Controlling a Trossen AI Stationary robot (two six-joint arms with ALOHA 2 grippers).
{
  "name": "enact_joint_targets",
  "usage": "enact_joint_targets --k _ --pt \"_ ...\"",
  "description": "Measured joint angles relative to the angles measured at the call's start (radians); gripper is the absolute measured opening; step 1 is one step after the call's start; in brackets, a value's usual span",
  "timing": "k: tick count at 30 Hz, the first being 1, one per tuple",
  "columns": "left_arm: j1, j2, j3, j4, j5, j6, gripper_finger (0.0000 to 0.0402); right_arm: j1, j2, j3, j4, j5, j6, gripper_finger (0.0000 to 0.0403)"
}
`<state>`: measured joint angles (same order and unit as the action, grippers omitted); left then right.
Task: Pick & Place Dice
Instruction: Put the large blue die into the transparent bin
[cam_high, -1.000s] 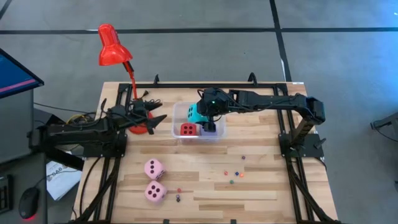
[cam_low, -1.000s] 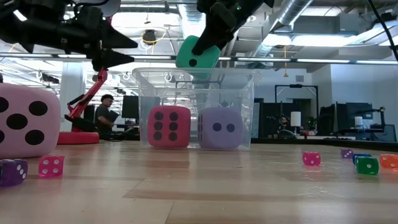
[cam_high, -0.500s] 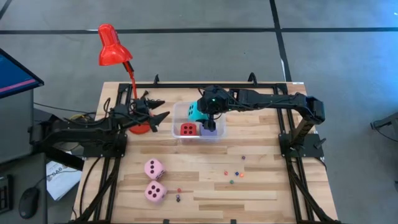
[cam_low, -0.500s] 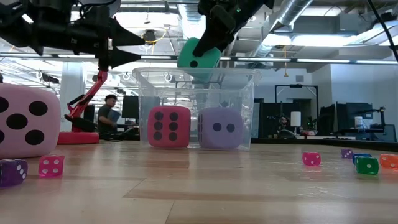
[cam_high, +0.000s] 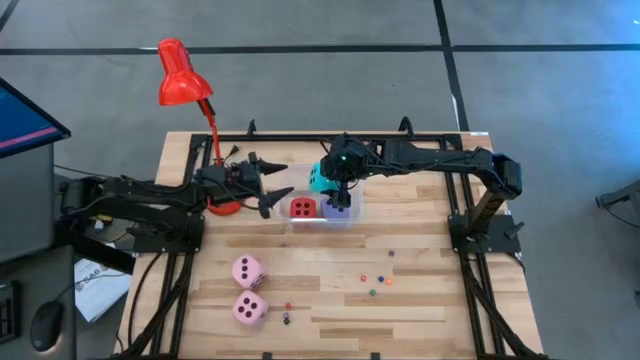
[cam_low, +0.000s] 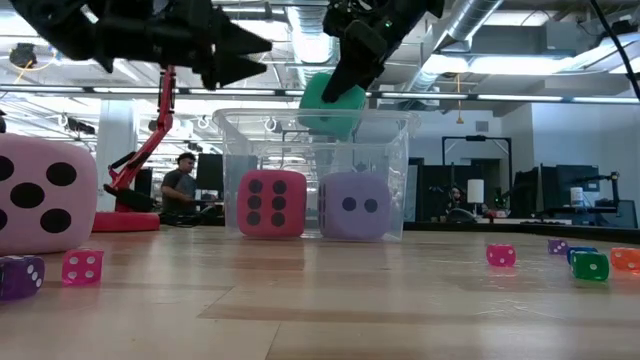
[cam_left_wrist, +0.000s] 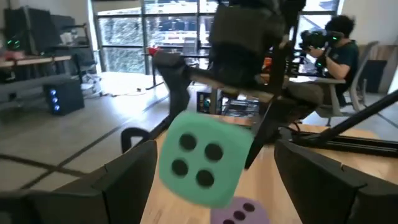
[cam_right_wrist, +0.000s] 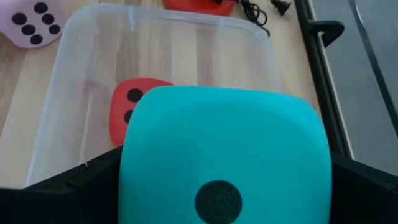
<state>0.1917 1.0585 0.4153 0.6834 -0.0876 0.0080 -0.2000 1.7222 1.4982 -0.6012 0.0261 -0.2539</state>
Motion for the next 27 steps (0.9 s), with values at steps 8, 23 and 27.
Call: enact_joint_targets --k 8,23,27 --pt "-0.008 0.171 0.092 0.018 0.0 0.098 0.0314 -0.001 0.0 0.0 -0.009 0.0 -0.009 0.04" --pt "-0.008 0.3 0.19 0.036 0.042 0.115 0.0293 -0.005 0.123 0.0 -0.044 -0.004 -0.042 0.04" --pt "-0.008 0.3 0.19 0.032 0.042 0.089 0.0277 -0.005 0.106 0.002 -0.053 -0.004 -0.045 0.04"
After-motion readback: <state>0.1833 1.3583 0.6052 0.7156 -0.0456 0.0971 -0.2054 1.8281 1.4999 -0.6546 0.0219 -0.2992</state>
